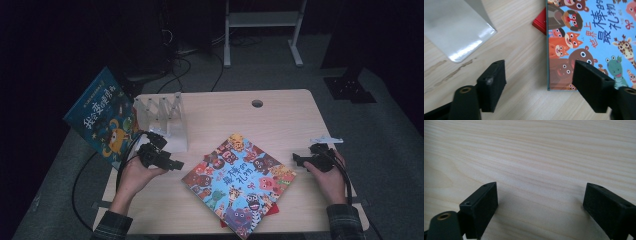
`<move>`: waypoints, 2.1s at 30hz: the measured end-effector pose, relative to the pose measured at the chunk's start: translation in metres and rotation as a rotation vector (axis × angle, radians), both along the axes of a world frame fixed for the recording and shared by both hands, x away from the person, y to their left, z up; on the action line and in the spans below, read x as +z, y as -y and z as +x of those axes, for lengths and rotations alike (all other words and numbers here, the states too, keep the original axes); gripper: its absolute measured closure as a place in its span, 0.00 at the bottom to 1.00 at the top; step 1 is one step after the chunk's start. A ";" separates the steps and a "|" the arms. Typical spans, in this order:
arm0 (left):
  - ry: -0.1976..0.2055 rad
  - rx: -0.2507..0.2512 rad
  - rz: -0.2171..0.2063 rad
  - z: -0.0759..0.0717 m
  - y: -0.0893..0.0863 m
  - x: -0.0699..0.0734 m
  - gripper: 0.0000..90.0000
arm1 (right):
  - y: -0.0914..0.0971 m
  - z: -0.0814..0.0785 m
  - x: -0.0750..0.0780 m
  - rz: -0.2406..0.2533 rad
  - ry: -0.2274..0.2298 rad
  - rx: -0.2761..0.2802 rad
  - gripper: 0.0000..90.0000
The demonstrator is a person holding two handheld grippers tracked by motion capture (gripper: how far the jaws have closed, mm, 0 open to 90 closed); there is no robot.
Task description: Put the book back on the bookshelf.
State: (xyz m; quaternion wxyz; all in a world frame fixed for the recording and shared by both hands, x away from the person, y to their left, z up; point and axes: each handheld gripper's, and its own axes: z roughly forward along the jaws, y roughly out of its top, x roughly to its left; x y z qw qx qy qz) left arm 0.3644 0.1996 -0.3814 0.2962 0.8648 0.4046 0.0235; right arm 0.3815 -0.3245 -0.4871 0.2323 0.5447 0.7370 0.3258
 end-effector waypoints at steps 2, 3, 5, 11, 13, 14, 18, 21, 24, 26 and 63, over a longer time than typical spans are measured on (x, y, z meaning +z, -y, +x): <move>0.006 -0.021 0.003 -0.002 0.004 -0.006 0.23 | 0.000 0.000 0.000 0.000 0.000 0.000 0.13; 0.009 -0.031 0.004 -0.002 0.005 -0.009 0.23 | 0.000 0.000 0.000 0.000 0.000 0.000 0.13; 0.011 -0.052 0.002 -0.004 0.009 -0.016 0.16 | 0.000 0.000 0.000 0.000 0.000 0.000 0.13; -0.002 -0.055 -0.028 -0.007 0.011 -0.034 0.07 | 0.000 0.000 0.000 0.000 0.000 0.000 0.13; -0.006 -0.054 -0.033 -0.007 0.009 -0.039 0.06 | 0.000 -0.001 0.000 0.002 -0.001 0.000 0.14; -0.006 -0.050 -0.036 -0.007 0.008 -0.041 0.06 | -0.001 -0.001 0.000 0.003 0.000 0.001 0.14; -0.005 -0.041 -0.034 -0.006 0.006 -0.046 0.06 | -0.002 -0.003 0.002 0.002 -0.001 0.011 0.25; -0.004 -0.019 -0.032 -0.004 0.003 -0.050 0.08 | -0.004 -0.006 0.005 -0.002 -0.012 0.022 0.35; 0.002 -0.005 -0.035 -0.003 0.000 -0.052 0.13 | -0.006 -0.009 0.008 -0.005 -0.028 0.042 0.43; 0.010 0.008 -0.048 -0.002 -0.002 -0.052 0.16 | -0.007 -0.011 0.010 -0.013 -0.029 0.057 0.49; -0.093 -0.027 -0.047 -0.004 0.004 -0.054 0.99 | -0.015 -0.081 0.031 0.168 -0.080 0.203 0.99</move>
